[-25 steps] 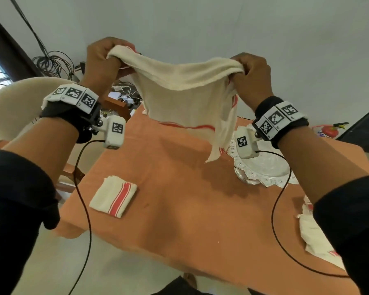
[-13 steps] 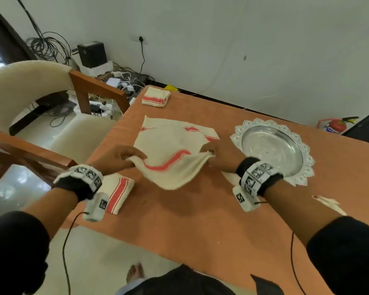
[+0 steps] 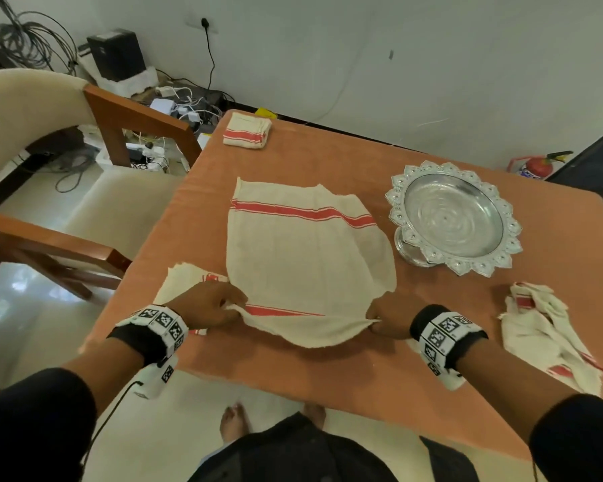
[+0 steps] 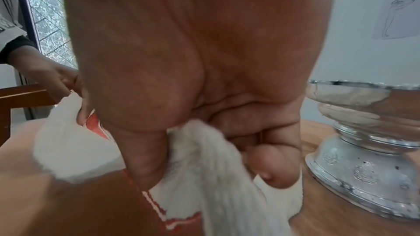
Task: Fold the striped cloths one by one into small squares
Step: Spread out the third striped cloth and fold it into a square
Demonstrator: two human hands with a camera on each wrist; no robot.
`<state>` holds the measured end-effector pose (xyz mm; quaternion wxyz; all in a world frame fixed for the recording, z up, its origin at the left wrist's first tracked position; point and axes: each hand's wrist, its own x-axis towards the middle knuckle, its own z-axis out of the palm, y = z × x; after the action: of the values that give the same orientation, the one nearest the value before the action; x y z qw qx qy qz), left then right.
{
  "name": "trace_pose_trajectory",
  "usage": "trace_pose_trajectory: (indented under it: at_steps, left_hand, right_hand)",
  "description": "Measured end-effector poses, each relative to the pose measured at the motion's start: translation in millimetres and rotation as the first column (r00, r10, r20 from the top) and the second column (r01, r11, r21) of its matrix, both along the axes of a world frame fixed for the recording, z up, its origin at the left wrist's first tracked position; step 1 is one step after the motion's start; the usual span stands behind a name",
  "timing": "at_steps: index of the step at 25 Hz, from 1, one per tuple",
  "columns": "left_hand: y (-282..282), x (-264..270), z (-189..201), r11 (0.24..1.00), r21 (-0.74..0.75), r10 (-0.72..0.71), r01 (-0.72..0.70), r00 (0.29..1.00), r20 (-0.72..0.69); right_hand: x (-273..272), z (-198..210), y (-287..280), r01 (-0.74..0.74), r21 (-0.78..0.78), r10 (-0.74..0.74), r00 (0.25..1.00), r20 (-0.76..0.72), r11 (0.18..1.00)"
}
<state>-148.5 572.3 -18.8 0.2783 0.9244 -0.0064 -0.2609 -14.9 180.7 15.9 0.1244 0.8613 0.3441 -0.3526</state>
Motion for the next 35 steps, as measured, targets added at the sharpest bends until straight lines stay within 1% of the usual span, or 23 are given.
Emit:
trace_pose_trajectory:
  at_steps: [2,4,5,7,8,10,11,12,13,14,15,16,17,18,19,20,22,25,27,30,32,35]
  left_hand:
    - [-9.8,-8.5,-6.3,0.994,0.021,-0.11,0.11,0.994,0.01]
    - [-15.2,-17.5,-10.8,0.98,0.067,-0.188,0.188,0.982,-0.01]
    - [-17.0,-21.0,-11.9,0.973,0.099,-0.204,0.206,0.978,-0.037]
    - [-16.5,-23.9,-16.0,0.964,0.144,-0.215,0.225,0.973,-0.083]
    - [-16.2,-23.9,-18.0,0.962,0.151,-0.219,0.229,0.972,-0.081]
    - [-16.7,-21.1,-20.2,0.966,0.149,-0.2,0.209,0.977,-0.076]
    - [-17.9,-18.8,-20.6,0.97,0.157,-0.174,0.184,0.982,-0.073]
    - [-19.8,-16.0,-23.6,0.974,0.17,-0.139,0.147,0.989,-0.057]
    - [-23.4,-13.6,-25.4,0.978,0.188,-0.09,0.094,0.996,-0.028]
    - [-27.0,-11.8,-28.9,0.979,0.2,-0.043,0.037,0.999,0.025]
    - [-33.2,-10.1,-31.4,0.977,0.213,-0.007,-0.009,0.997,0.077]
    - [-39.9,-9.1,-34.5,0.974,0.223,0.006,-0.033,0.992,0.124]
    - [-49.0,-7.6,-37.3,0.972,0.231,0.003,-0.037,0.99,0.143]
    - [-58.3,-5.9,-40.4,0.972,0.234,-0.006,-0.031,0.988,0.154]
    - [-66.8,-4.4,-43.4,0.971,0.238,-0.016,-0.022,0.987,0.159]
    - [-77.1,-1.8,-47.4,0.966,0.257,-0.035,-0.01,0.984,0.172]
    - [-90.1,2.6,-51.9,0.942,0.335,-0.092,0.026,0.979,0.183]
    - [-111.0,13.3,-57.7,0.903,0.426,-0.136,0.062,0.98,0.145]
    - [-122.3,18.9,-60.4,0.91,0.41,-0.129,0.066,0.983,0.128]
    - [-127.6,23.1,-63.0,0.929,0.369,-0.077,0.039,0.993,0.09]
    - [-126.9,26.2,-63.1,0.928,0.372,-0.048,0.025,0.997,0.054]
    - [-127.0,33.9,-59.5,0.916,0.399,-0.031,0.035,0.999,-0.015]
  right_hand:
    - [-12.3,-0.5,-7.7,-0.015,-0.062,0.014,1.0,-0.006,0.998]
    - [-26.9,-4.0,-9.8,0.007,-0.126,-0.017,0.997,-0.076,0.992]
    - [-35.0,-8.1,-10.2,0.011,-0.154,-0.03,0.992,-0.119,0.988]
    - [-46.2,-15.2,-9.0,0.015,-0.196,-0.053,0.981,-0.186,0.98]
    - [-49.6,-18.0,-9.0,0.035,-0.208,-0.083,0.971,-0.226,0.978]
    - [-51.8,-18.4,-9.8,0.099,-0.199,-0.16,0.935,-0.317,0.975]
    - [-49.8,-18.4,-11.3,0.155,-0.166,-0.204,0.917,-0.343,0.974]
    - [-46.4,-18.3,-14.6,0.222,-0.112,-0.247,0.91,-0.333,0.968]
    - [-41.4,-19.1,-19.2,0.294,-0.037,-0.292,0.913,-0.284,0.955]
    - [-35.0,-22.1,-24.3,0.357,0.046,-0.342,0.92,-0.192,0.933]
    - [-27.6,-26.9,-31.5,0.416,0.126,-0.41,0.909,-0.075,0.9]
    - [-19.8,-32.9,-39.3,0.487,0.195,-0.5,0.866,0.02,0.852]
    - [-12.4,-39.2,-48.2,0.557,0.256,-0.591,0.803,0.079,0.79]
    - [-4.5,-46.1,-56.6,0.608,0.296,-0.658,0.746,0.104,0.737]
    - [3.2,-54.4,-63.2,0.641,0.314,-0.696,0.711,0.1,0.7]
    - [10.2,-62.2,-70.7,0.665,0.313,-0.716,0.694,0.076,0.678]
    - [19.3,-73.8,-71.9,0.7,0.304,-0.741,0.671,0.032,0.646]
    - [25.0,-87.2,-69.9,0.734,0.312,-0.779,0.626,0.034,0.603]
    - [25.5,-91.1,-69.8,0.739,0.367,-0.795,0.607,0.004,0.566]
    - [26.3,-91.2,-76.5,0.769,0.429,-0.832,0.55,-0.066,0.474]
    - [29.0,-91.5,-85.2,0.781,0.423,-0.841,0.536,-0.077,0.459]
    - [32.6,-85.0,-100.2,0.771,0.403,-0.826,0.56,-0.06,0.494]
